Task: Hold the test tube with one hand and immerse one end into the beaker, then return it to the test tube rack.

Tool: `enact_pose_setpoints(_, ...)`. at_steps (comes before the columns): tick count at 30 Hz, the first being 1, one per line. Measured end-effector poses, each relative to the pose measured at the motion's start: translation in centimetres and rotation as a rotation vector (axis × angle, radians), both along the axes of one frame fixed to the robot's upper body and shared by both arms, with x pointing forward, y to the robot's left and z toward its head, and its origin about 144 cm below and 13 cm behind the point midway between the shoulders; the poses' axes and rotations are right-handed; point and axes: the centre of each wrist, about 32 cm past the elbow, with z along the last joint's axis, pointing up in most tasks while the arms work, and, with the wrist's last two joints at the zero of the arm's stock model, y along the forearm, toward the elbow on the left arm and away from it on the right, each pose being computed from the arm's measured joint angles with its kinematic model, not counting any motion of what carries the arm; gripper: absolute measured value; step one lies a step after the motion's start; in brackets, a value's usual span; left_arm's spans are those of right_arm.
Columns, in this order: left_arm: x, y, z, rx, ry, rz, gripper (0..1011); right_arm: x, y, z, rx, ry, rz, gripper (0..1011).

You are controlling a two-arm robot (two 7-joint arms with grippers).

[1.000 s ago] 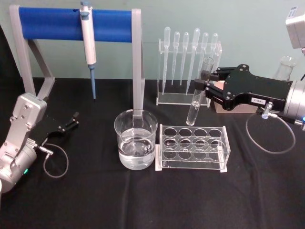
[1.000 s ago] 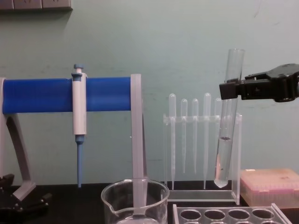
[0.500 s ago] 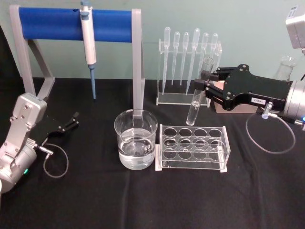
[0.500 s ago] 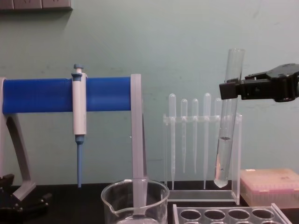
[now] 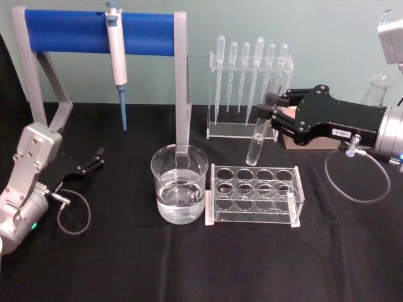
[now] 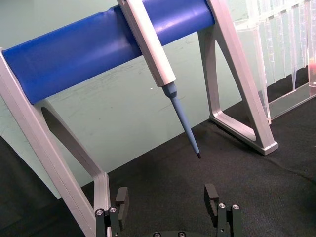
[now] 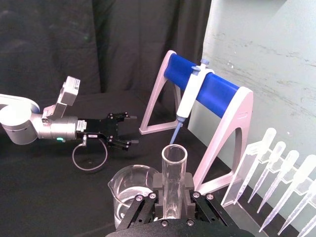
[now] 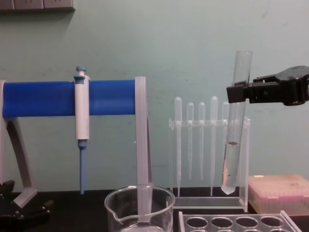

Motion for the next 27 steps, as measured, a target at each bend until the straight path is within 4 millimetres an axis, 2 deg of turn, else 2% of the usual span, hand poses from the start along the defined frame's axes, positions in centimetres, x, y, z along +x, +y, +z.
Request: enact_pose_setpoints(27,0.0,0.0,0.0,0.0,0.0,0.0,1000,0.0,0.0,0.0,0.0,0.0,0.0,234)
